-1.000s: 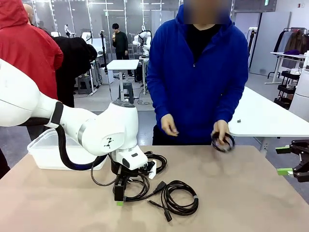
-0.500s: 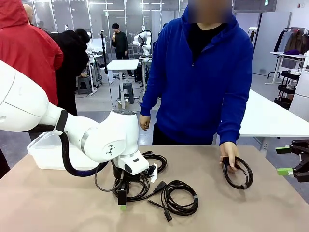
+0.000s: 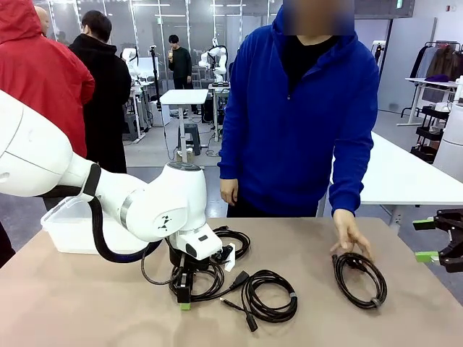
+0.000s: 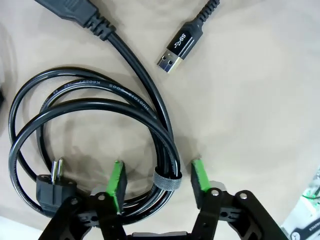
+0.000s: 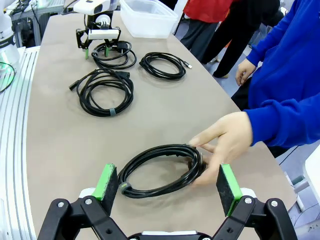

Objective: Organize and store the cables.
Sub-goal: Place the Power Cable into the Organizing box.

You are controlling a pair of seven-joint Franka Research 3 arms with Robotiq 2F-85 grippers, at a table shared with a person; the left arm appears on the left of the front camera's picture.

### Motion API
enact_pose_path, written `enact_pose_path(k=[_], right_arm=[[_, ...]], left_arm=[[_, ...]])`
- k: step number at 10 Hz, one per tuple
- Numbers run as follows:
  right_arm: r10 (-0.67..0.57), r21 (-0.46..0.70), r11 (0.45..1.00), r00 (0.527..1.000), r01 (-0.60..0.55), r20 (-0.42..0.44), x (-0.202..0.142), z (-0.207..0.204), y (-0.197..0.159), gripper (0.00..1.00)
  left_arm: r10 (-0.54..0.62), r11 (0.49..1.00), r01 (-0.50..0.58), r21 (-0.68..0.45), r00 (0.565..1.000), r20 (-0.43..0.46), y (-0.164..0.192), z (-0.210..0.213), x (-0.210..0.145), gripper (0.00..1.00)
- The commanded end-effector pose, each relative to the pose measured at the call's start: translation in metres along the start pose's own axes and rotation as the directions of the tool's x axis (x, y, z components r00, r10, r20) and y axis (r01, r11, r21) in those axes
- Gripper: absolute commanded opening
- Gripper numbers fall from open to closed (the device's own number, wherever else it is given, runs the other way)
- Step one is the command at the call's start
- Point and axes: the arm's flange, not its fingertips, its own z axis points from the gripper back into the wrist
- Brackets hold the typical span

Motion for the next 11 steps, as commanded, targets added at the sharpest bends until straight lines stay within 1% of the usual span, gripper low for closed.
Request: enact_pose_path(k=[1,2,3,4,5,6,7,8,9,10,11], right_arm=[[-0.005,0.003,1.000,1.000,0.005,-0.015,0.001,0.001,0.001,1.00],[-0.005,0.003,1.000,1.000,0.005,-0.015,0.001,0.001,0.001,1.00],[-0.005,0.003,1.000,1.000,0.005,-0.015,0.001,0.001,0.001,1.00],[-0.005,0.003,1.000,1.000,0.005,-0.015,0.001,0.001,0.001,1.00],[-0.005,0.003,1.000,1.000,0.005,-0.015,0.001,0.001,0.001,1.00],[-0.005,0.003,1.000,1.000,0.005,-0.015,0.001,0.001,0.001,1.00],[-0.005,0.003,1.000,1.000,0.005,-0.015,0.001,0.001,0.001,1.00],[-0.005,0.003,1.000,1.000,0.005,-0.015,0.001,0.001,0.001,1.00],[-0.005,0.003,1.000,1.000,0.005,-0.015,0.001,0.001,0.001,1.00],[-0.005,0.003,1.000,1.000,0.005,-0.015,0.001,0.001,0.001,1.00],[-0.005,0.003,1.000,1.000,0.005,-0.015,0.001,0.001,0.001,1.00]], left_arm=[[-0.012,1.000,0.012,-0.006,0.999,0.034,-0.007,-0.004,-0.002,0.00],[-0.017,1.000,0.018,-0.013,1.000,0.022,-0.008,-0.004,-0.004,0.00],[-0.023,0.999,0.024,-0.022,0.999,0.030,-0.008,-0.002,-0.007,0.05],[-0.038,0.999,0.039,-0.032,0.998,0.045,-0.007,0.001,-0.007,0.00],[-0.051,0.998,0.055,-0.040,0.996,0.079,-0.006,0.006,-0.008,0.00],[-0.063,0.997,0.065,-0.042,0.996,0.064,-0.005,0.015,-0.011,0.00],[-0.098,0.995,0.100,-0.028,0.993,0.065,-0.003,0.029,-0.014,0.00],[-0.122,0.992,0.123,-0.018,0.992,0.045,0.001,0.050,-0.019,0.05],[-0.131,0.991,0.130,0.023,0.991,0.040,0.007,0.076,-0.027,0.05],[-0.136,0.989,0.133,0.064,0.990,0.040,0.013,0.111,-0.035,0.05],[-0.154,0.984,0.151,0.098,0.988,0.021,0.016,0.140,-0.040,0.05]])
